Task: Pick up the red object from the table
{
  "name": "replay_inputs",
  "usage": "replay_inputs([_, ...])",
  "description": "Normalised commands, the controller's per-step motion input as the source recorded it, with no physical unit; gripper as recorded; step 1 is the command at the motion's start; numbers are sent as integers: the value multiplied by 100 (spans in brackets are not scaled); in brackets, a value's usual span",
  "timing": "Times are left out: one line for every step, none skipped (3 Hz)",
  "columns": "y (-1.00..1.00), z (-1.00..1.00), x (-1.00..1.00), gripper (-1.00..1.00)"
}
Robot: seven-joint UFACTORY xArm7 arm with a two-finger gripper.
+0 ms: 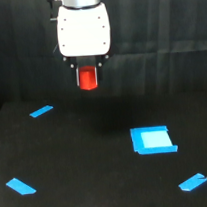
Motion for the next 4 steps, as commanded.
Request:
replay_inputs([-3,16,3,-96])
replay_inputs([1,29,7,-94])
replay_inputs([1,20,-5,-95])
replay_inputs([13,19,-1,-96])
